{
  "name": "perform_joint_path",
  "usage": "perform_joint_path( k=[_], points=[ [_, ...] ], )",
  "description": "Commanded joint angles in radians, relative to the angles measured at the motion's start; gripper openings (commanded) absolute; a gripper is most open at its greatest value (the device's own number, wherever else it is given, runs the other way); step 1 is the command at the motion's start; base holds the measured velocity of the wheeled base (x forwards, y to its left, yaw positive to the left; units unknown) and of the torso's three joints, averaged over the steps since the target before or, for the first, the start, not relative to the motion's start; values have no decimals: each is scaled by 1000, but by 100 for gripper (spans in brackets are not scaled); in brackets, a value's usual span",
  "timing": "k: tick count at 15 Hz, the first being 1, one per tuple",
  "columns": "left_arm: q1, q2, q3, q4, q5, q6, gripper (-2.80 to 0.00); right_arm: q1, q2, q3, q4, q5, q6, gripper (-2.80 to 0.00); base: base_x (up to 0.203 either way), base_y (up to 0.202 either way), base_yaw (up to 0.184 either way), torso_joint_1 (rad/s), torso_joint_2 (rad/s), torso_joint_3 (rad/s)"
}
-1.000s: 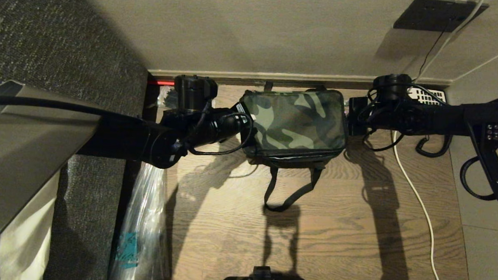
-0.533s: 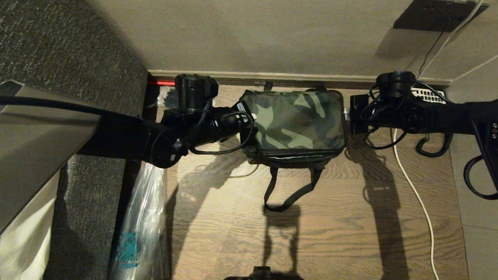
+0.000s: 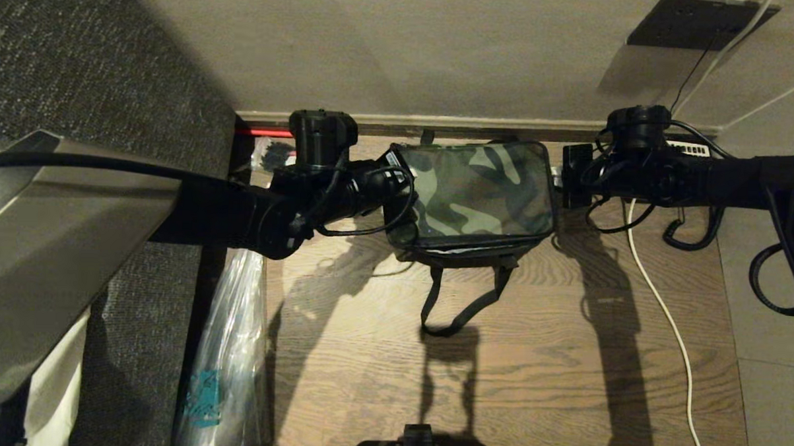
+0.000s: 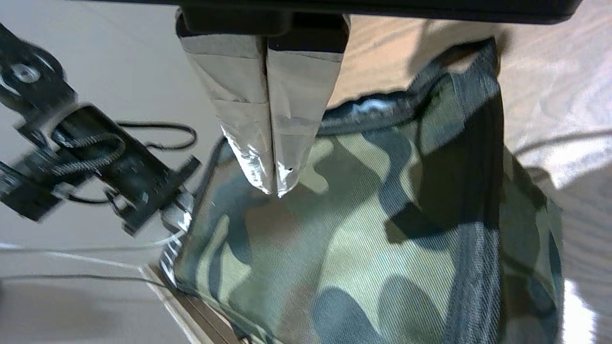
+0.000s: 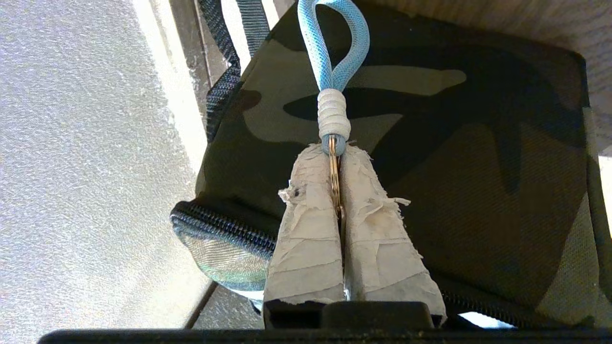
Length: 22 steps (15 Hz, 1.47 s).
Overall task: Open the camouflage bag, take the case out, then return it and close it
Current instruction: Open the top of the storage box
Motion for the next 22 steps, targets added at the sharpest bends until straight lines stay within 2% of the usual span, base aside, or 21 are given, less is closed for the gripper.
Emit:
perform_joint_path(
  k=[1,8,17,22],
  points=[
    [-4,44,-40,-5,3,-5,-280,-1,-17,0,-1,3,8,-280,0,0,0,0,0,0],
    [-21,160,-123,-5,4,-3,-280,-9,-29,0,0,18,8,-280,0,0,0,0,0,0],
    [-18,375,-312,-5,7,2,-280,-10,-35,0,0,41,10,-280,0,0,0,0,0,0],
    [-8,425,-353,-5,7,5,-280,-9,-49,0,3,41,13,-280,0,0,0,0,0,0]
  ],
)
